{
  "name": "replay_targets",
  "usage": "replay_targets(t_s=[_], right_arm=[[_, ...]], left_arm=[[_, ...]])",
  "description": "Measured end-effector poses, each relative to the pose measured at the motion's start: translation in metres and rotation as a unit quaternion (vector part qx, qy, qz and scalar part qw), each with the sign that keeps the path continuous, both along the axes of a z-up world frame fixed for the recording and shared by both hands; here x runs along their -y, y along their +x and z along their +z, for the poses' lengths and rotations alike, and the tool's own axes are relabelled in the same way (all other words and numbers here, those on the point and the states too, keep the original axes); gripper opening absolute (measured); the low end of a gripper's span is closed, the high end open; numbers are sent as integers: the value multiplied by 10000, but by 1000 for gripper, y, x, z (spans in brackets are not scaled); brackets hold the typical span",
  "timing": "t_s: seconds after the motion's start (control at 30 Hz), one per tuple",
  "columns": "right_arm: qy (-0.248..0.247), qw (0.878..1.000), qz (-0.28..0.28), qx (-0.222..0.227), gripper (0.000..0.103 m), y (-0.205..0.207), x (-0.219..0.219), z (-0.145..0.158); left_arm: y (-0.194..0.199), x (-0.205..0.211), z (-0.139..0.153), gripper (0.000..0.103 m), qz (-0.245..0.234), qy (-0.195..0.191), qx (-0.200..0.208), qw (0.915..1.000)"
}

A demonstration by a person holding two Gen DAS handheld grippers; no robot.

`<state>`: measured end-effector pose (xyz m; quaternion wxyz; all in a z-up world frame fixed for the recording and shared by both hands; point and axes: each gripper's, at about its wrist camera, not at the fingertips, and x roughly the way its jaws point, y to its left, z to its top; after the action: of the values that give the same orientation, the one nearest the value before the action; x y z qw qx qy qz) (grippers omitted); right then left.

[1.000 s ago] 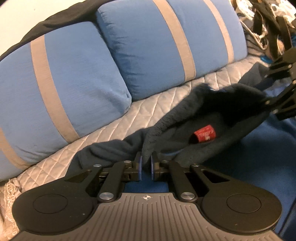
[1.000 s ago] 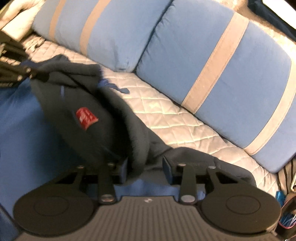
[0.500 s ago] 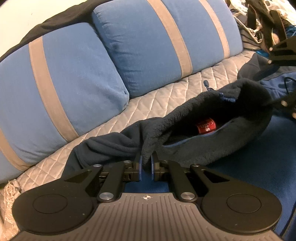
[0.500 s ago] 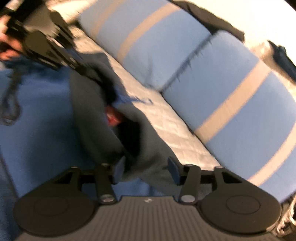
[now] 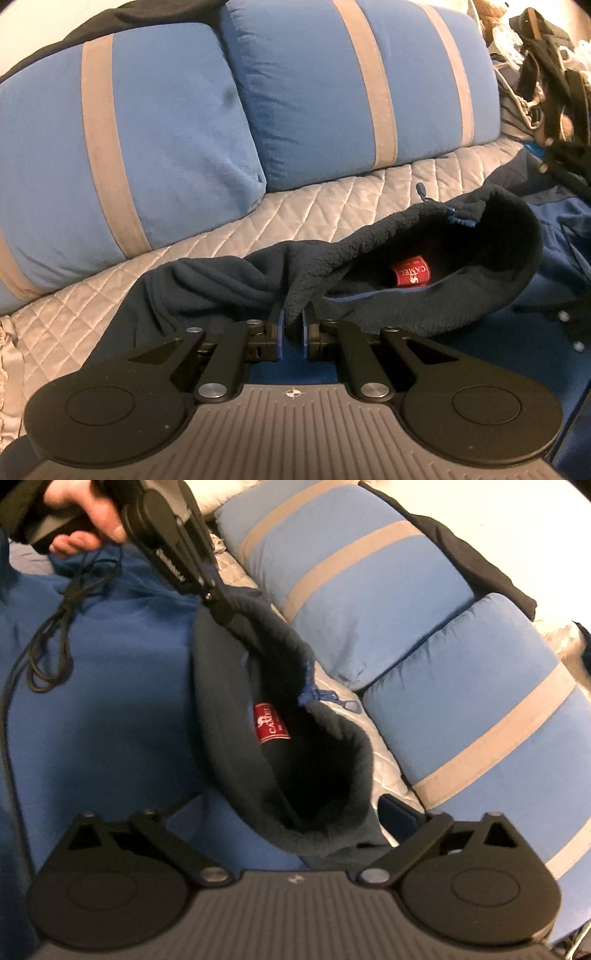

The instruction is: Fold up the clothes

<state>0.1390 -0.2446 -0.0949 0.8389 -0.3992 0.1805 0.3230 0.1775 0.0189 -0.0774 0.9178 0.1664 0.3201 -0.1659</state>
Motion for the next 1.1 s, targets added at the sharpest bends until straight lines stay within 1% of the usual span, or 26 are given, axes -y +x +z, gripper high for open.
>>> replay_targets(t_s=[0.03,0.07,0.1,0.13,0.17,0.2,0.27,0.37,0.43,0.47,0.5,0.57,0.6,0.63,0.67,0.7,0.77,0.8,0.83,0.9,0.93,1.0,1.1], right_arm=[[-1,10000,-14,38,82,2,-1,-2],[-9,10000,-30,68,74,3,-1,-3],[-4,10000,-40,87,73,4,0,-3],[-7,9999,-49,108,68,4,1,-4],[-24,9999,-56,133,61,4,2,-5],[-29,9999,-53,161,57,4,3,-5],[-12,9998,-26,219,43,3,4,-5],[46,9997,16,224,28,3,5,-3],[12,9996,55,288,22,-1,4,-1],[-53,9994,87,320,20,-2,2,-1],[-129,9992,120,346,19,-3,0,-1],[-238,9989,173,377,18,-4,-2,0],[-266,9987,187,391,18,-4,-3,0],[-295,9985,201,405,18,-4,-3,0],[-300,9985,201,416,18,-3,-3,1],[-271,9987,176,405,18,-2,-2,2],[-195,9992,107,342,18,3,0,6],[-153,9994,77,304,18,5,2,7],[-107,9996,49,261,18,5,3,9],[13,9999,0,137,18,10,6,14],[77,10000,-16,57,18,12,8,17],[128,9999,-19,-13,18,15,10,20],[136,9999,3,-65,18,17,13,23]], left_arm=[[0,-1,-1,11,0,28,-4,10000],[2,-3,-2,11,42,-22,-58,10000],[5,-6,-3,11,97,-86,-112,9999],[8,-9,-5,11,173,-201,-176,9995],[12,-12,-6,11,251,-324,-242,9989],[15,-15,-7,12,330,-446,-307,9980],[21,-21,-10,12,482,-648,-381,9960],[28,-28,-13,13,700,-995,-558,9910],[29,-30,-13,24,797,-1043,-560,9898],[29,-30,-12,27,828,-1026,-539,9898],[28,-29,-11,28,758,-961,-479,9913],[21,-28,-5,29,325,-722,-219,9966],[15,-26,-2,35,128,-528,-50,9985],[10,-25,2,42,12,-432,35,9991],[5,-24,6,46,-93,-351,106,9993],[1,-22,10,51,-198,-271,178,9993],[-13,-18,18,64,-590,-104,436,9973],[-20,-15,22,75,-882,22,595,9943],[-29,-11,25,80,-1334,244,809,9875],[-43,-3,26,80,-1890,823,1148,9718],[-46,1,24,80,-2037,1132,1238,9646],[-45,9,18,80,-2251,1592,1264,9529],[-42,17,4,80,-2506,2030,1195,9390]])
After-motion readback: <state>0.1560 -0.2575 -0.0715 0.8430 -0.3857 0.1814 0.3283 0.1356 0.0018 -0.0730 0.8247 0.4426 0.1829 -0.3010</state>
